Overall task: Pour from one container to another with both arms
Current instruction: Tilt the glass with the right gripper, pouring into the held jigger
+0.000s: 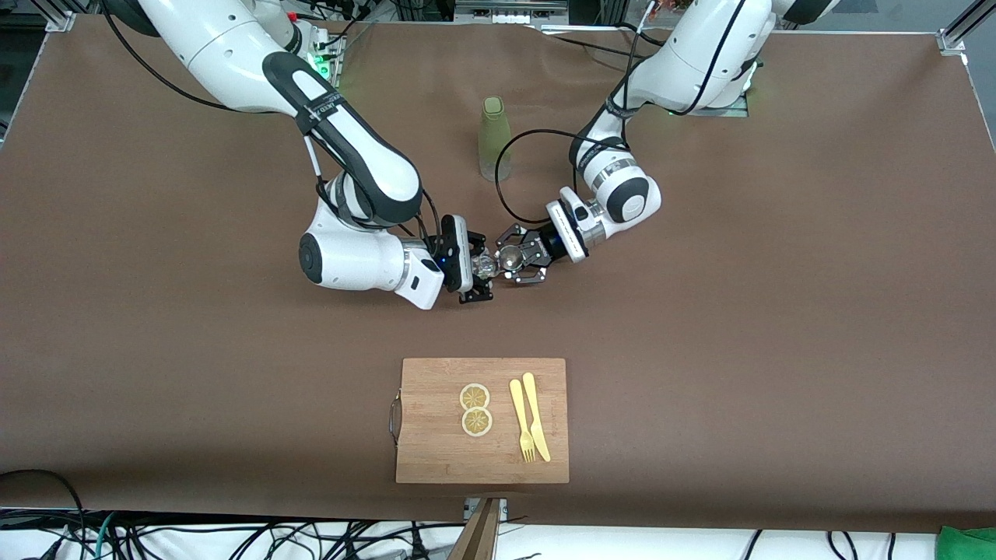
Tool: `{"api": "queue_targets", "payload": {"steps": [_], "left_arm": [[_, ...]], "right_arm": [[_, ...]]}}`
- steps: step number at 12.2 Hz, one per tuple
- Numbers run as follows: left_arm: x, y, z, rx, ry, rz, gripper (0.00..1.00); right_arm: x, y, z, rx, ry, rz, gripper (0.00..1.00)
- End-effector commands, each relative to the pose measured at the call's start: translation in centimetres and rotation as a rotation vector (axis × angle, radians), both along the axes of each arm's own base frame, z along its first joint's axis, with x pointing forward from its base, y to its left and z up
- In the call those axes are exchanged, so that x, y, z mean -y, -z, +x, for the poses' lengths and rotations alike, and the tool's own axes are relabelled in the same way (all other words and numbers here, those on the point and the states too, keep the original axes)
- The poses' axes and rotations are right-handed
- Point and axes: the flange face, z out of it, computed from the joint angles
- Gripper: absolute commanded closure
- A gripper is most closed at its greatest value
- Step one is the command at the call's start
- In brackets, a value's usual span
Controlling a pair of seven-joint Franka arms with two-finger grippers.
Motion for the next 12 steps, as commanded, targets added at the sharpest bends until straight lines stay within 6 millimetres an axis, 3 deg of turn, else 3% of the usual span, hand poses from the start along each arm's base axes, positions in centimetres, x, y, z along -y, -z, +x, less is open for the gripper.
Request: {"api": "queue_targets", "payload": {"steps": [1, 12], "left_arm": [[0.8, 0.1, 0.4, 0.03, -0.092, 0.003, 1.0], [2.0, 0.4, 0.3, 0.024, -0.104, -0.011, 1.0]], "right_arm": [[-0.1, -1.6, -1.2, 0.019, -0.011, -0.037, 0.97], [-0.7, -2.0, -3.3, 0.04, -0.062, -0.105, 0.97]]}}
